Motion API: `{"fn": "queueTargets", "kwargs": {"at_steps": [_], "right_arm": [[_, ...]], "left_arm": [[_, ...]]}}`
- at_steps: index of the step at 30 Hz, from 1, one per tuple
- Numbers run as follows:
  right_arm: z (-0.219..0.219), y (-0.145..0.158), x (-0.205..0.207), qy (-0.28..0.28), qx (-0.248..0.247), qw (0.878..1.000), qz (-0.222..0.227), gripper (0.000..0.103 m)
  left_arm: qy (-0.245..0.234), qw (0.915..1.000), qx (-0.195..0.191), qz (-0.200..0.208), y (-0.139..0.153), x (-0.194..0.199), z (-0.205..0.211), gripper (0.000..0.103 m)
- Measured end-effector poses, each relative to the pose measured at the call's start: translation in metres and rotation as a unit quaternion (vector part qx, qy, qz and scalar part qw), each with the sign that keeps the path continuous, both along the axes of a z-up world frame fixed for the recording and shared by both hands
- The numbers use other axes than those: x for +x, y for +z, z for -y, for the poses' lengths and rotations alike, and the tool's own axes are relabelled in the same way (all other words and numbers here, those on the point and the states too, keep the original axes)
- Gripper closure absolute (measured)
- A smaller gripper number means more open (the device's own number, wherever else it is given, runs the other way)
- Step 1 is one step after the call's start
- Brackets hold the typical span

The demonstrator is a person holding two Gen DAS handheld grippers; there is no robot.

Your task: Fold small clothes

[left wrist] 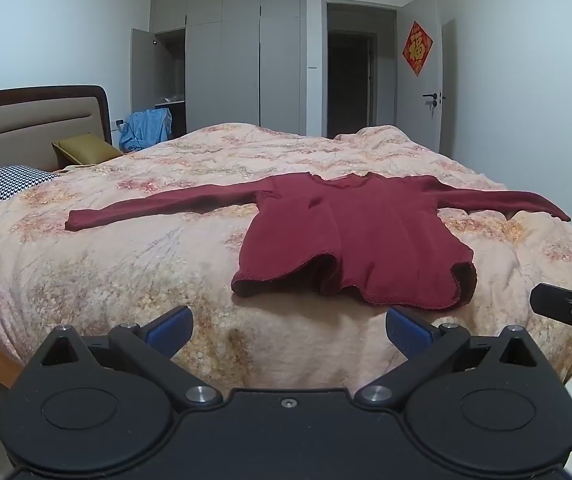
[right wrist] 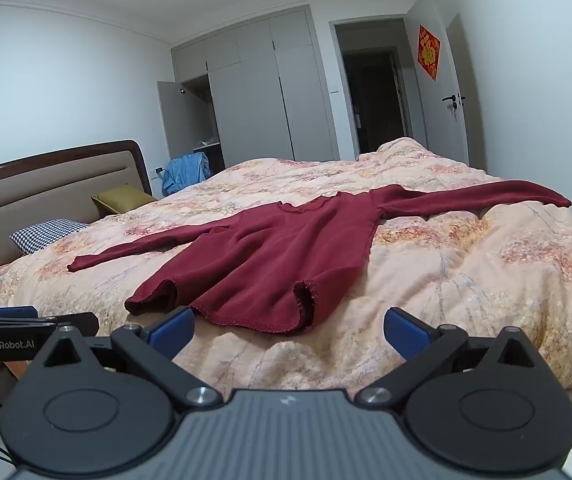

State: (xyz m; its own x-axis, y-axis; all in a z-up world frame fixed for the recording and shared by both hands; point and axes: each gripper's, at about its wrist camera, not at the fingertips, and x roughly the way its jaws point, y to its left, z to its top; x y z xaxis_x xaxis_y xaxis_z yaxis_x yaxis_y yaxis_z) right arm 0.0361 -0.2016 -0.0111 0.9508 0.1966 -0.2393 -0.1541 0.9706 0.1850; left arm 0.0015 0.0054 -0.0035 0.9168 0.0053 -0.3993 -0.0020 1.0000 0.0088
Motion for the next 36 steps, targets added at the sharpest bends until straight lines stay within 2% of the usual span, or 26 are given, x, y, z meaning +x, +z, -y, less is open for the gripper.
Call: {"fn": "queueTargets", "kwargs": {"at_steps": [36], "right_arm": [[0.001, -0.0003, -0.0002, -0.001, 0.002, 1.0, -0.002, 0.0]], "left_arm": [[0.0, 1.0, 0.005, -0.002, 0.0021, -0.0008, 0.0037, 0.001]]}}
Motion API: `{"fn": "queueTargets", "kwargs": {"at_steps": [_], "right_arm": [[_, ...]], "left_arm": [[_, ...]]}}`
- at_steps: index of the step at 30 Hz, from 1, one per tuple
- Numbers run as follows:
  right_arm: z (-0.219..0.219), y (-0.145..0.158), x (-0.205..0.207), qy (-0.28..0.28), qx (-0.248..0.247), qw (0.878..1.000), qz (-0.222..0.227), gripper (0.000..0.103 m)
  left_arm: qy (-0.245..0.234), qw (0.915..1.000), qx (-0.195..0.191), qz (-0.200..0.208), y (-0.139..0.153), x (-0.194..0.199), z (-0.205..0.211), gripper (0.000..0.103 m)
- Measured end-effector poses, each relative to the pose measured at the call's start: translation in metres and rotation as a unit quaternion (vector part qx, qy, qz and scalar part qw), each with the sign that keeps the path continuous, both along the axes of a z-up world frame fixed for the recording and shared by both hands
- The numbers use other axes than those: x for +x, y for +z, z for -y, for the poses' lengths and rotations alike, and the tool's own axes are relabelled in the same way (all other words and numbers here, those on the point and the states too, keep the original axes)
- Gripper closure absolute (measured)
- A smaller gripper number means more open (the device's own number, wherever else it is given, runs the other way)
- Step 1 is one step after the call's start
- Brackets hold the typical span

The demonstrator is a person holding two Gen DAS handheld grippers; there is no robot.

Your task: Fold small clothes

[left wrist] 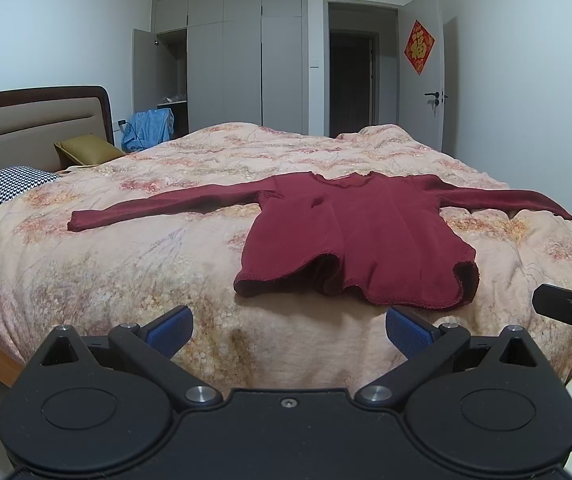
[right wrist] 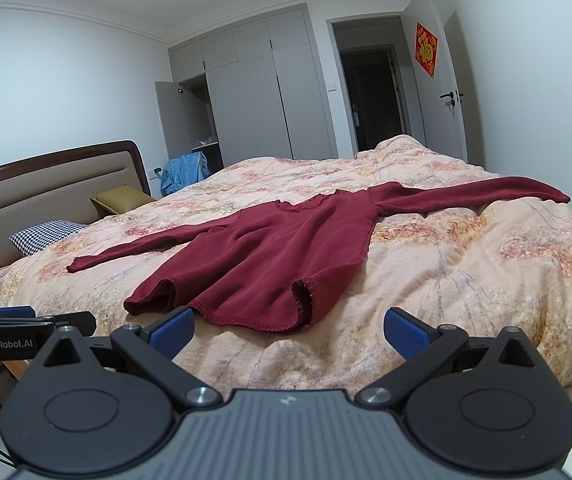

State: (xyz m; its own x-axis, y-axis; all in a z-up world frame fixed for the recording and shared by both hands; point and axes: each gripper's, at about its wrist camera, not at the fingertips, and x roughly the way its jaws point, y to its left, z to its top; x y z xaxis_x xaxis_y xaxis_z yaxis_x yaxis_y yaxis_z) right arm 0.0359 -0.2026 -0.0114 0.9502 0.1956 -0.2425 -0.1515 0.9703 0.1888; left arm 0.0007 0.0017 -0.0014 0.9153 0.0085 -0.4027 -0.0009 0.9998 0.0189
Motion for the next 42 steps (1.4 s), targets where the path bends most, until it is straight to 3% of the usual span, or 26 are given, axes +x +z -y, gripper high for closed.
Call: {"fn": "queueTargets", "kwargs": {"at_steps": [42], "right_arm": [[0.0005, -0.0055, 0.0032, -0.001, 0.004, 1.0, -0.021, 0.0]], "left_arm": [[0.004, 0.9999, -0.002, -0.01, -0.007, 0.0012, -0.0043, 0.001]]}}
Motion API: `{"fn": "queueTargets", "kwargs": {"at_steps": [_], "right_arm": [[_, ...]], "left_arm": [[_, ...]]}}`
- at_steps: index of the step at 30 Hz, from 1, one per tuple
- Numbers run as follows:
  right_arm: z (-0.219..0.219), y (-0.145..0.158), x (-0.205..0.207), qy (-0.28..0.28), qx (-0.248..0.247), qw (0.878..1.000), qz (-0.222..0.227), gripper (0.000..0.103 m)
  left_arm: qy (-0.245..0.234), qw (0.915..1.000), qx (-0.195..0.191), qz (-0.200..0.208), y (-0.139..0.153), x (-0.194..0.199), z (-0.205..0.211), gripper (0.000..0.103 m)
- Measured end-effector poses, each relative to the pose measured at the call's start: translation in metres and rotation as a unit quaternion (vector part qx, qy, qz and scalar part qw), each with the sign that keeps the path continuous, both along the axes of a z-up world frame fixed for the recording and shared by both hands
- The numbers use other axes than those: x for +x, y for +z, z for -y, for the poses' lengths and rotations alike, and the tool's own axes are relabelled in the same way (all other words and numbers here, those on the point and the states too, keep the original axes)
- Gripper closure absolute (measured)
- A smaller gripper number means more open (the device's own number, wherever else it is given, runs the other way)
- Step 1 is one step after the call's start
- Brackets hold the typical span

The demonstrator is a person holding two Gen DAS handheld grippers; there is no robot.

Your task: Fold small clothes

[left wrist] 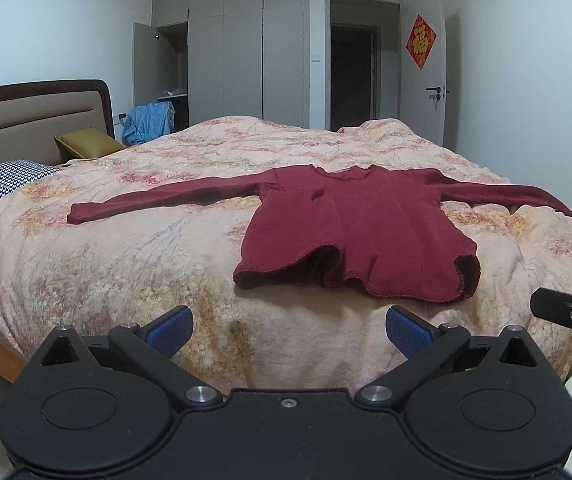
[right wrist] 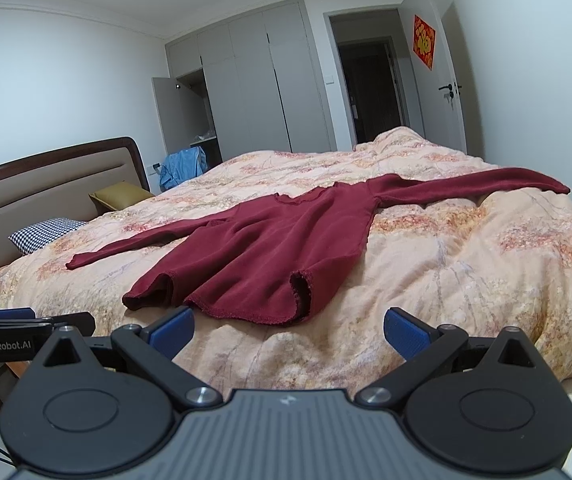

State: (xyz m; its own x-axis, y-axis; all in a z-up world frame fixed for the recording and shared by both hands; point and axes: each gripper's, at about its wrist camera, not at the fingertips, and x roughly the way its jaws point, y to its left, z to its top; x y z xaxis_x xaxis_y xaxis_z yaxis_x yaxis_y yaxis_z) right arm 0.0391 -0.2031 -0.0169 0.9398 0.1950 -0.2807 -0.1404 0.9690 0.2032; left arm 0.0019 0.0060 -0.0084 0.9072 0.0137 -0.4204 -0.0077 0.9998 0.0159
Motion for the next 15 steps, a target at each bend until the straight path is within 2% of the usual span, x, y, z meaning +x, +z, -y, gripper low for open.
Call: {"fn": "queueTargets", "kwargs": {"at_steps": [9, 15], "right_arm": [[0.002, 0.0, 0.013, 0.009, 0.011, 0.999, -0.037, 0.0], [0.004, 0.015, 0.031, -0.017, -0.027, 0.998, -0.051, 0.0]], "left_arm": [[-0.001, 0.9997, 0.003, -0.023, 0.001, 0.009, 0.0, 0.001], [0.021, 0.9989, 0.033, -0.025, 0.02, 0.038, 0.001, 0.001]]}}
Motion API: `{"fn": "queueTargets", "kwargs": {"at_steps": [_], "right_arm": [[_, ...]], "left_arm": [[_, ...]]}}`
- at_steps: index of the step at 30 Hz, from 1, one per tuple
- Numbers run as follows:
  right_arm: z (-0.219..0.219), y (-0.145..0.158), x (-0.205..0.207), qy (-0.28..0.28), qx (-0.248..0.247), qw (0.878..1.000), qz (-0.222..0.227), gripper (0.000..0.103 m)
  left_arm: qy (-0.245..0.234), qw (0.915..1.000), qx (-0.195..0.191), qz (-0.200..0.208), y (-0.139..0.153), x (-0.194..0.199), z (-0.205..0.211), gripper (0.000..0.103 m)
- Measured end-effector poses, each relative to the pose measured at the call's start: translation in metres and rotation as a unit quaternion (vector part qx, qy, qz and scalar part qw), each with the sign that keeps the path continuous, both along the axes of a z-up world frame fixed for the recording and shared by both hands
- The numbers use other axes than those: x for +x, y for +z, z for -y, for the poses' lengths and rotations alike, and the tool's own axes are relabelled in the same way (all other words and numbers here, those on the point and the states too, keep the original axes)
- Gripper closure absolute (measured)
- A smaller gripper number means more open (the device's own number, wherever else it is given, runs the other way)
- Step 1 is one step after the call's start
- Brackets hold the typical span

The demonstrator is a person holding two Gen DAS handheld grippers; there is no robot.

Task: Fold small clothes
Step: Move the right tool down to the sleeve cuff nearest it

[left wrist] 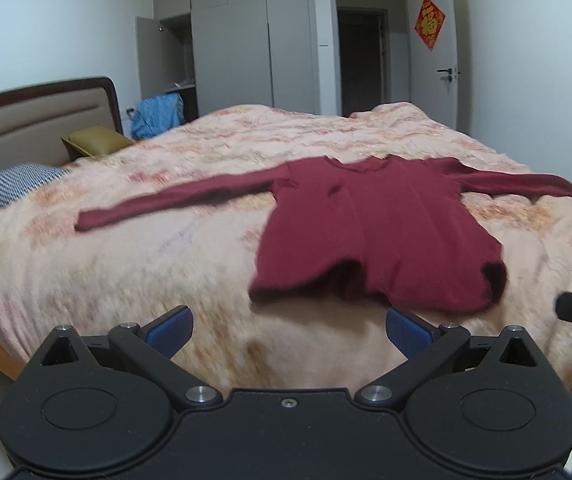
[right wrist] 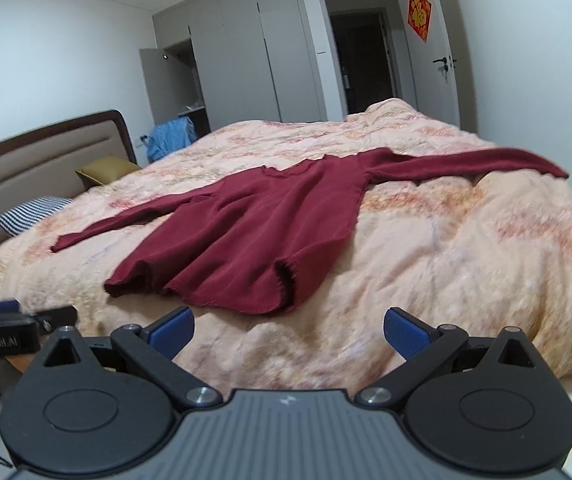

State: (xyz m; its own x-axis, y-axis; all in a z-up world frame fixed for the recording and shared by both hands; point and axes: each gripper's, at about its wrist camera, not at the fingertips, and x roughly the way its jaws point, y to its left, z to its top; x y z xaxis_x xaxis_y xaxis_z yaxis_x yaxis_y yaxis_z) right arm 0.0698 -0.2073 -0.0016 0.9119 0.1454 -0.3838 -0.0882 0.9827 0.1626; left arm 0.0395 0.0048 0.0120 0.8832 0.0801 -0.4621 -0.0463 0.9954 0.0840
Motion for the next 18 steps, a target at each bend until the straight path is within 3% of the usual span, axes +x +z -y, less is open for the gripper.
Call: {"fn": "queueTargets", "kwargs": {"at_steps": [4, 18], "right_arm": [[0.009, 0.008, 0.021, -0.027, -0.025, 0.999, -0.013, 0.0], [0.068, 0.018, 0.104, -0.076, -0.047, 0.996, -0.027, 0.0]], "left_arm": [[0.002, 1.0, 0.002, 0.009, 0.015, 0.024, 0.003, 0.001], [0.012, 0.9999, 0.009, -0.006, 0.04, 0.111, 0.013, 0.001]]}}
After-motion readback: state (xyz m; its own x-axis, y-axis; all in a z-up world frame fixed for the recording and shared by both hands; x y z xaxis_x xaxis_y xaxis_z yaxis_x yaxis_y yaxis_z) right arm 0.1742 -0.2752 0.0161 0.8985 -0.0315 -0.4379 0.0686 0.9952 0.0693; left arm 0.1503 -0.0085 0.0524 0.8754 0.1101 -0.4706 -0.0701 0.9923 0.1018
